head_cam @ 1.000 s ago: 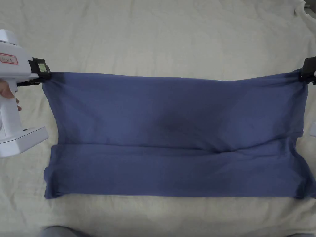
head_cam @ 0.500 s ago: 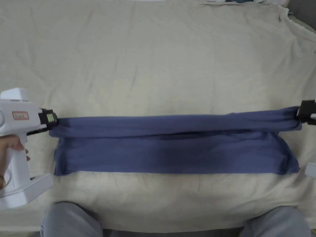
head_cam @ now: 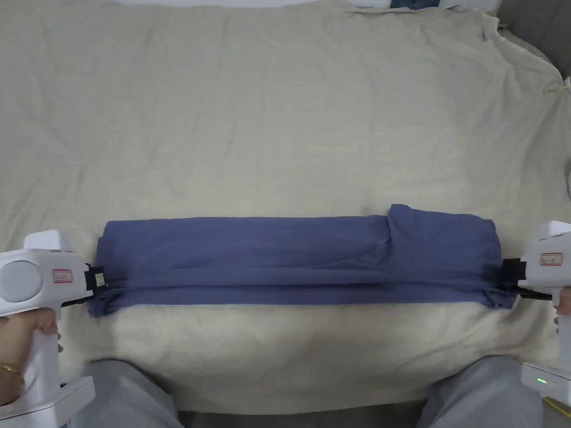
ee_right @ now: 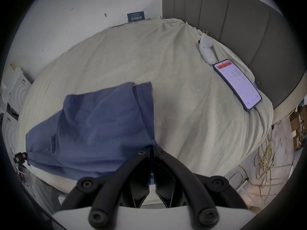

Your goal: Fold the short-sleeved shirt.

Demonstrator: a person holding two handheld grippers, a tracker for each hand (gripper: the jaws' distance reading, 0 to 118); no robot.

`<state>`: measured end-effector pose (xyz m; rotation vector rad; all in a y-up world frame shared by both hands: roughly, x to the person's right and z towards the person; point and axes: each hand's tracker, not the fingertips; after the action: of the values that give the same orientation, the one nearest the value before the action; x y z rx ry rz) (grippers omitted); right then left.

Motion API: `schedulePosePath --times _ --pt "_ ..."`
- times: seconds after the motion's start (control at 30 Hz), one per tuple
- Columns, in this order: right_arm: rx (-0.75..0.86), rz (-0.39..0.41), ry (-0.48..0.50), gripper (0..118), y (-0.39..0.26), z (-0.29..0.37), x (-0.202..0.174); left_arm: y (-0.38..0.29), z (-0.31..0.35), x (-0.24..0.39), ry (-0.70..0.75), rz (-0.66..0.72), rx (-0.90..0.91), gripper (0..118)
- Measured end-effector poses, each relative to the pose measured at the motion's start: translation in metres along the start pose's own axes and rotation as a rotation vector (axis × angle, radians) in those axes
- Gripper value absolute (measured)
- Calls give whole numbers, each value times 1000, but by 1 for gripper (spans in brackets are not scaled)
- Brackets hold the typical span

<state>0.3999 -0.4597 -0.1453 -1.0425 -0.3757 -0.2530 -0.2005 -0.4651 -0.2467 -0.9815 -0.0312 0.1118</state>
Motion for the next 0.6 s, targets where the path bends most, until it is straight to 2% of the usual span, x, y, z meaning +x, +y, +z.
schedulePosePath --times 0.07,0.1,0.13,0.17,0.2,0.23,0.27,0.37,0.5,0.6 --pt "10 33 -9 7 -1 1 -3 2 2 0 17 3 3 31" --pt "18 40 -10 21 -1 2 -3 2 4 0 35 -1 12 51" --pt "14 37 -9 56 1 5 -1 4 7 0 63 -3 18 76" --pt "4 43 -18 73 4 9 1 6 11 -3 92 -2 22 82" --pt "-8 62 -39 81 6 13 4 10 16 -6 91 1 27 85" --pt "10 82 -55 81 8 20 7 14 22 -9 92 8 43 85" --pt "52 106 -83 97 11 30 9 20 30 -10 109 17 76 92" --pt "187 142 -136 101 26 62 10 40 52 -5 125 -7 173 105" --pt "383 122 -65 101 41 107 2 63 80 24 142 -100 312 109" --pt "541 146 -3 101 40 134 -13 65 94 53 178 -203 446 109"
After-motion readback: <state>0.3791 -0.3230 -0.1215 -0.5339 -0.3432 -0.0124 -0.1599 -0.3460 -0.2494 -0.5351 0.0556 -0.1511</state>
